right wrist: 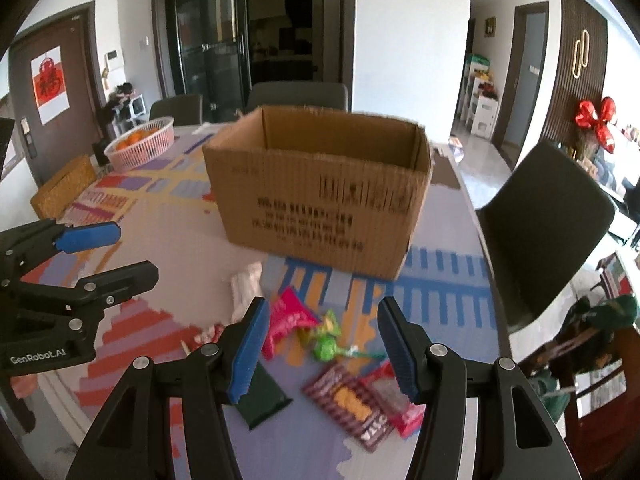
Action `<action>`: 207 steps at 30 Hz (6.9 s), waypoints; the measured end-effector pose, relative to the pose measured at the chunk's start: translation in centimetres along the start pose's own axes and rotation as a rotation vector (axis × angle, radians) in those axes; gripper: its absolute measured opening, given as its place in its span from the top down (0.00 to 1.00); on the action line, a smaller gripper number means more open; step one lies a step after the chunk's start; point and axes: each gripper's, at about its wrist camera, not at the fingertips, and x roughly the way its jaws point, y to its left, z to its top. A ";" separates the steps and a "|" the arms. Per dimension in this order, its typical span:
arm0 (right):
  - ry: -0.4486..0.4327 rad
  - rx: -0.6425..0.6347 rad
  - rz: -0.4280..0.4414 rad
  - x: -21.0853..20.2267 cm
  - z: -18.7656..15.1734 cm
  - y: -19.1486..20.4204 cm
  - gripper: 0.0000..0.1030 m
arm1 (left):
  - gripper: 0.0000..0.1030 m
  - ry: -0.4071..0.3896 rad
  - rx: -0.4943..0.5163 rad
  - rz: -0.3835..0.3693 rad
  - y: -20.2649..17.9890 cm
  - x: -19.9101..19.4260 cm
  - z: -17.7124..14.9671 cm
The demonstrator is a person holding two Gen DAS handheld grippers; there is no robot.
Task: Organize snacks
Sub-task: 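Grasp the small red packet with the left tool while the right tool grasps the green wrapped candy, then carry the red packet and green candy up over the cardboard box, then open the left tool to drop the red packet while the right tool drops the green candy, then grasp the pink snack bag with the left tool while the right tool grasps the red biscuit bag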
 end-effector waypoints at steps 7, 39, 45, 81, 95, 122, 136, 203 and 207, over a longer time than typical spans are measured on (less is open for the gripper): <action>0.075 -0.027 0.004 1.7 -1.8 0.3 0.45 | 0.36 0.090 -0.007 -0.006 0.0 2.1 -2.3; 0.277 -0.097 0.024 10.0 -2.9 -0.6 0.51 | 0.58 0.293 -0.058 -0.065 0.7 11.7 -3.4; 0.305 -0.109 0.047 11.4 -2.7 -0.6 0.59 | 0.70 0.295 -0.082 -0.067 1.1 12.0 -3.1; 0.131 -0.147 0.017 6.3 -1.2 0.7 0.75 | 0.79 0.136 -0.087 -0.068 0.0 5.9 -1.4; -0.037 -0.113 0.036 1.3 2.6 0.5 0.75 | 0.79 -0.032 -0.051 -0.070 -0.2 1.3 4.0; -0.210 -0.047 0.029 0.4 14.8 -1.8 0.75 | 0.79 -0.150 -0.017 -0.051 1.1 0.8 17.0; -0.112 -0.067 -0.023 5.6 17.6 -2.8 0.58 | 0.47 -0.078 -0.041 0.044 2.0 5.3 19.4; 0.291 -0.005 -0.059 5.3 -4.7 -6.3 0.38 | 0.48 0.217 0.211 -0.085 -6.2 9.3 1.6; 0.322 -0.022 -0.064 6.2 -5.2 -6.5 0.38 | 0.49 0.234 0.229 -0.088 -6.4 10.4 1.4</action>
